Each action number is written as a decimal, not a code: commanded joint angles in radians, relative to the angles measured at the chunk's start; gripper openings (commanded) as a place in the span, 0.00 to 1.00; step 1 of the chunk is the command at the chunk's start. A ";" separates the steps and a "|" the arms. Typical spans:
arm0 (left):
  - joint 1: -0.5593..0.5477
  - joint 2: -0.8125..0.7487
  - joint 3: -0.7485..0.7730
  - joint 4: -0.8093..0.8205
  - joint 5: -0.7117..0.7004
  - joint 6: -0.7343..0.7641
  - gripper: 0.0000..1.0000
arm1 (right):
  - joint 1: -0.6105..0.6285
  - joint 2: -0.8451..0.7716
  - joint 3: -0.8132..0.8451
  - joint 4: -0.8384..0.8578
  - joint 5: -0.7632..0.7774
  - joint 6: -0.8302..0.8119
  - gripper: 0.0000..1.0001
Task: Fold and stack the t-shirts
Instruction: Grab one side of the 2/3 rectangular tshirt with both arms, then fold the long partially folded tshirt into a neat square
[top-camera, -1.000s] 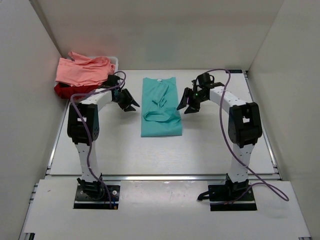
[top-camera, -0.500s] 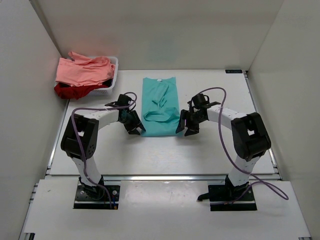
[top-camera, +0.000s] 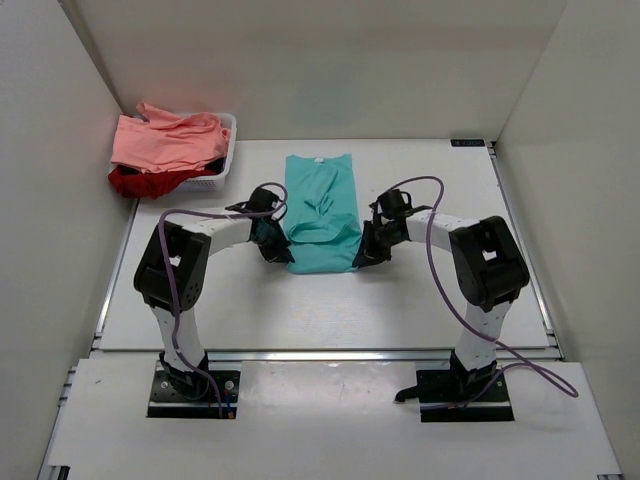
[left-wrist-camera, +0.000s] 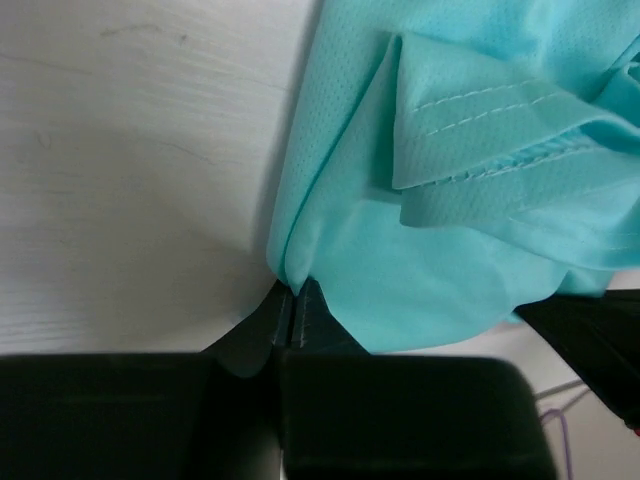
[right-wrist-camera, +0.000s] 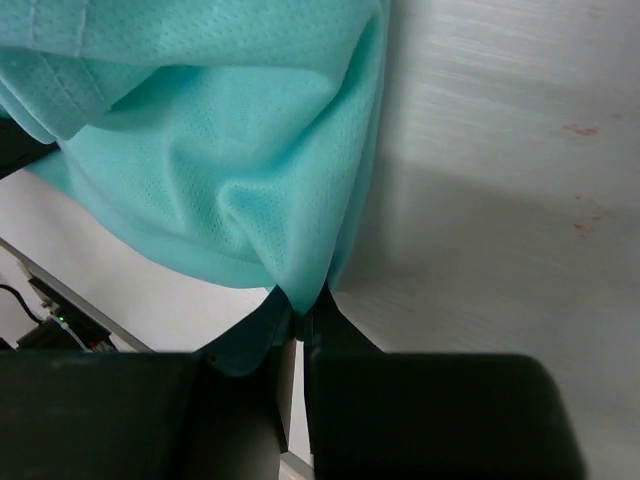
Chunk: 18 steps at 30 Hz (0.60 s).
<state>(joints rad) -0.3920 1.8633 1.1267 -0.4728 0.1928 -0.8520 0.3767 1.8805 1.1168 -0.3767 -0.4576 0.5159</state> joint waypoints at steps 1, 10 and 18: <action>-0.004 -0.009 0.033 -0.036 -0.030 -0.013 0.00 | -0.009 -0.001 0.052 -0.042 0.019 -0.022 0.00; 0.058 -0.144 0.259 -0.262 0.028 0.024 0.00 | -0.045 -0.130 0.334 -0.335 0.001 -0.039 0.01; 0.035 -0.259 0.004 -0.233 0.102 0.011 0.00 | -0.010 -0.259 0.137 -0.331 -0.036 -0.002 0.00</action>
<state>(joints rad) -0.3496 1.6466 1.2179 -0.6537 0.2707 -0.8497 0.3450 1.6669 1.3289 -0.6544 -0.4736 0.4984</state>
